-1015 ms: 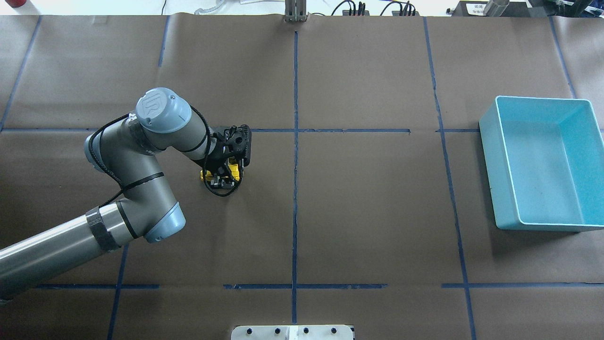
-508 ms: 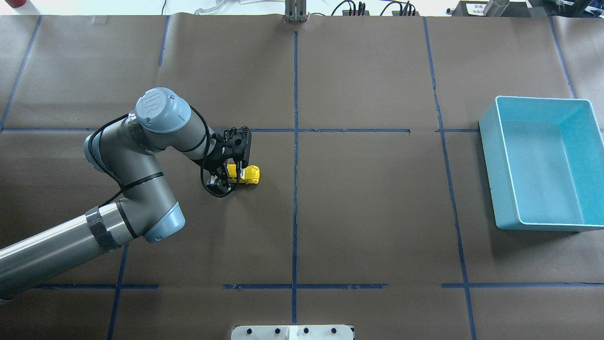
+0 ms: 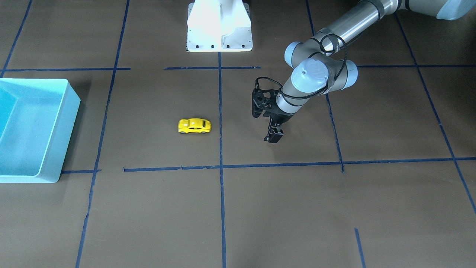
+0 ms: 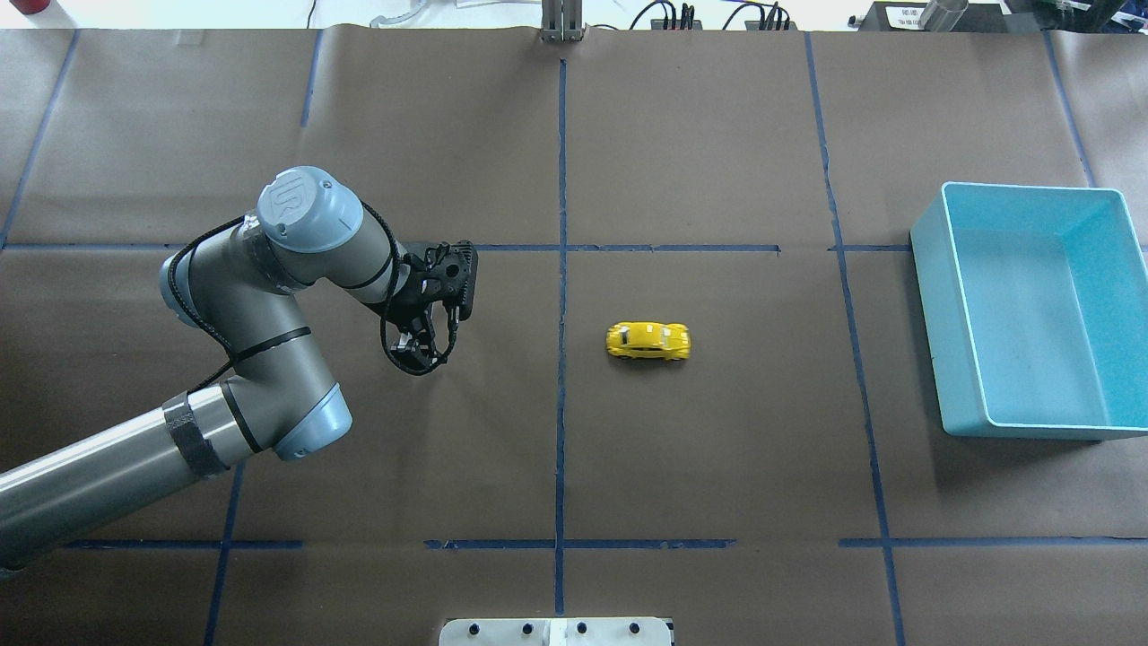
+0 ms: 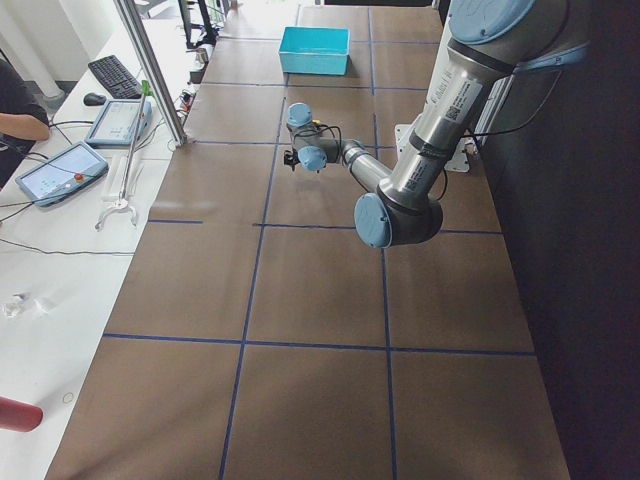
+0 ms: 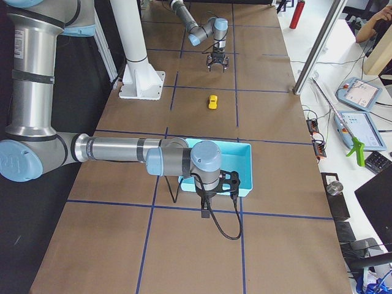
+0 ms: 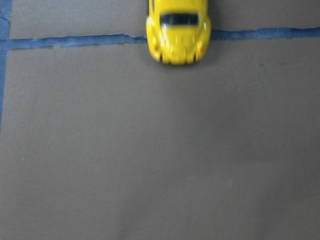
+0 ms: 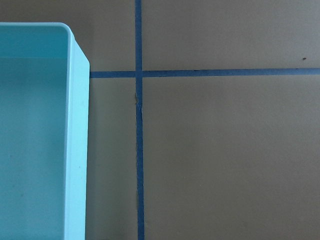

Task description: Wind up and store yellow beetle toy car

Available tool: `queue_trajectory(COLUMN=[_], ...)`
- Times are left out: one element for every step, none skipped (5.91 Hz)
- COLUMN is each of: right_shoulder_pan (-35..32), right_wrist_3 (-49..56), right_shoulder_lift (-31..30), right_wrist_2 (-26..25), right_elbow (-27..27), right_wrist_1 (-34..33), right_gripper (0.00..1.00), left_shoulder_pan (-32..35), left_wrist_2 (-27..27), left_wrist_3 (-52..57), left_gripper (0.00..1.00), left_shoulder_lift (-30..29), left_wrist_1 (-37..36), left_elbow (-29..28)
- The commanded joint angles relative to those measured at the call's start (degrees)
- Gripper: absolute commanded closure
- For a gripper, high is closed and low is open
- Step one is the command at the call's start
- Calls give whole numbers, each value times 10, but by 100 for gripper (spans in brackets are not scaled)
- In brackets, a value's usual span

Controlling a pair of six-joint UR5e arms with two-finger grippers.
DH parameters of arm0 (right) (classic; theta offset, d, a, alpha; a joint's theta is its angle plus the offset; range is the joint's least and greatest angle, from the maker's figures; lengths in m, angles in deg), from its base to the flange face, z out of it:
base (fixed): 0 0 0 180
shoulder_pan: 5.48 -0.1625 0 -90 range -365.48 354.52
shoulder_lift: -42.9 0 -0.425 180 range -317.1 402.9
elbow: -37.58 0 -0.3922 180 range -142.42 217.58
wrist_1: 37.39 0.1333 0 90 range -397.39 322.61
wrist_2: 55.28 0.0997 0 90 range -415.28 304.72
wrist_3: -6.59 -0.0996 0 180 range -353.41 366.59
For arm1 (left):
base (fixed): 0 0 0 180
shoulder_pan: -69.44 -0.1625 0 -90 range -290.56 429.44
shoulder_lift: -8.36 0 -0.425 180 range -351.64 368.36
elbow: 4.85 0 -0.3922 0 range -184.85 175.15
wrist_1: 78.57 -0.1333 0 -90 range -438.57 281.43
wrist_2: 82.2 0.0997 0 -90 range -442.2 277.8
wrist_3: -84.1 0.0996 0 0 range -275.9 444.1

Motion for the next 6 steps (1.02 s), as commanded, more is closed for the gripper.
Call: queue_trajectory(right_shoulder_pan=[0, 0, 0, 0, 0, 0], right_wrist_3=[0, -1, 0, 0, 0, 0], right_shoulder_lift=[0, 0, 0, 0, 0, 0], right_wrist_2=[0, 0, 0, 0, 0, 0], right_elbow=[0, 0, 0, 0, 0, 0], right_wrist_1=[0, 0, 1, 1, 1, -1], right_gripper=[0, 0, 0, 0, 0, 0], left_shoulder_pan=[0, 0, 0, 0, 1, 5], left_wrist_2=[1, 1, 2, 1, 3, 4], left_wrist_3=[1, 1, 1, 1, 1, 2], left_gripper=[0, 0, 0, 0, 0, 0], left_shoulder_lift=[0, 0, 0, 0, 0, 0], left_wrist_1=[-1, -2, -3, -3, -5, -29], left_elbow=[1, 1, 1, 1, 2, 20])
